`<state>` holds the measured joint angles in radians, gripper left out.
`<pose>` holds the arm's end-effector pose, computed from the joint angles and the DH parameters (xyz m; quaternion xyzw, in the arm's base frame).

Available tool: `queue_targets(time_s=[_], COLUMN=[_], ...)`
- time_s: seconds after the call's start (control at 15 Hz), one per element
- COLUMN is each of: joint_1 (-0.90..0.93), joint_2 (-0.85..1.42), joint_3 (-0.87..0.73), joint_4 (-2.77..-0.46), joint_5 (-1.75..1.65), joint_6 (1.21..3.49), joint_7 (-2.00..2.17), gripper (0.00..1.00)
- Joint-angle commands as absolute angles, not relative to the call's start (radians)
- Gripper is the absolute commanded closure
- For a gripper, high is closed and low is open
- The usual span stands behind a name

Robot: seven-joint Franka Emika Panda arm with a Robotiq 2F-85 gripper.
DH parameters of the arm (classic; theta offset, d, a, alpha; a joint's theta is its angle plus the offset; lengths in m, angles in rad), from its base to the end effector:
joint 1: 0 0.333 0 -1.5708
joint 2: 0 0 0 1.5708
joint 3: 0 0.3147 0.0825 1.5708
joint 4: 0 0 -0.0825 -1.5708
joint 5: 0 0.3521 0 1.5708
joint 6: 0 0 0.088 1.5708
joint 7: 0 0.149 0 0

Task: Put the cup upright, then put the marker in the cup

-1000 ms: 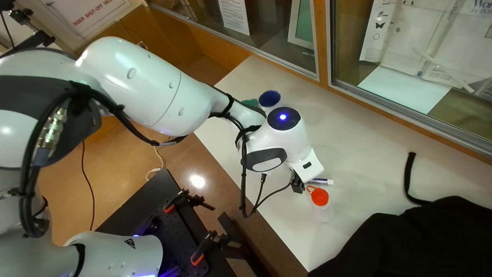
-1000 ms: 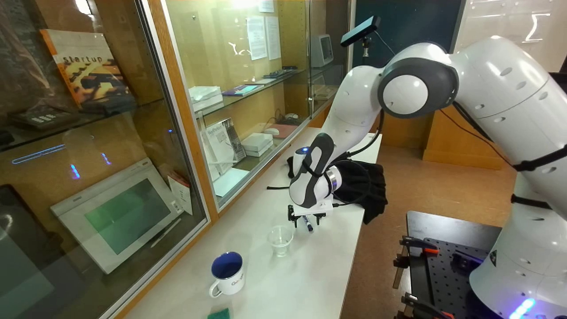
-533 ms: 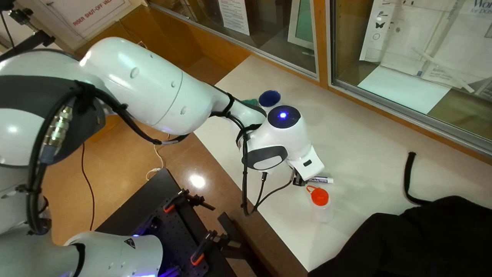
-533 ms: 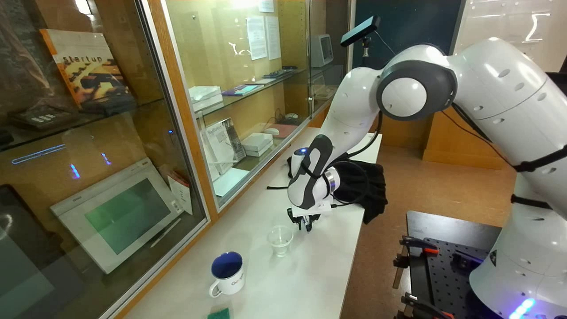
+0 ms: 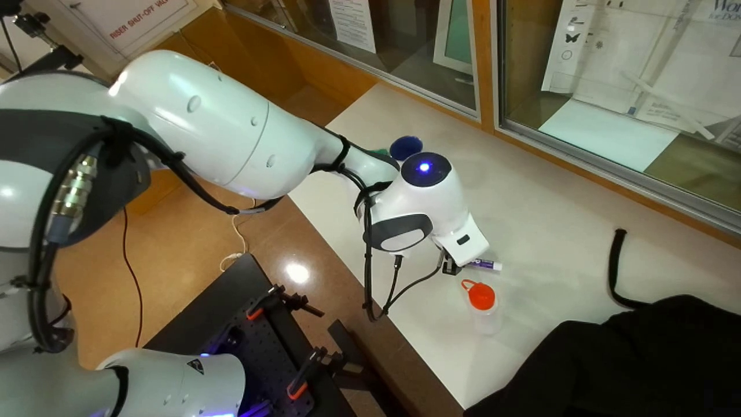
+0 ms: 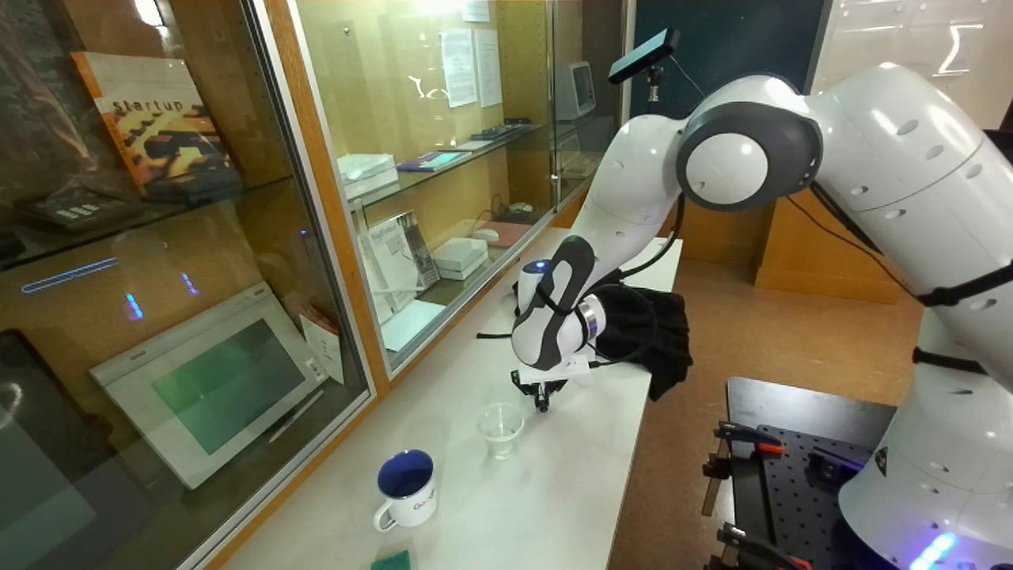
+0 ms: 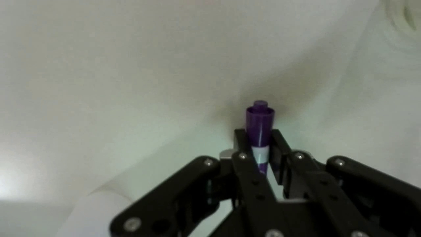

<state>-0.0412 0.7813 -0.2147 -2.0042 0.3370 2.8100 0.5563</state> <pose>0.5522 -0.1628 0.0611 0.8613 -0.5070 0.0322 0.0113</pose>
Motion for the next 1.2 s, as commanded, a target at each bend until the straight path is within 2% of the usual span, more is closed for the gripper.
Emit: queue_targets(time_s=[0.0,0.4,0.73,1.13], joint_1=[0.009,0.065,-0.054,-0.161], joint_2=[0.621,0.396,0.317,0.383], joint_3=[-0.26,-0.331,-0.178,-0.074], joint_4=[-2.101,-2.118,-2.043,-1.977], joint_5=[0.297,0.121,0.262,0.558], joint_6=[2.733,2.44,2.182,2.009], joint_7=[0.565,0.61,0.425,0.179], gripper=[0.95,0.95,0.95,0.95])
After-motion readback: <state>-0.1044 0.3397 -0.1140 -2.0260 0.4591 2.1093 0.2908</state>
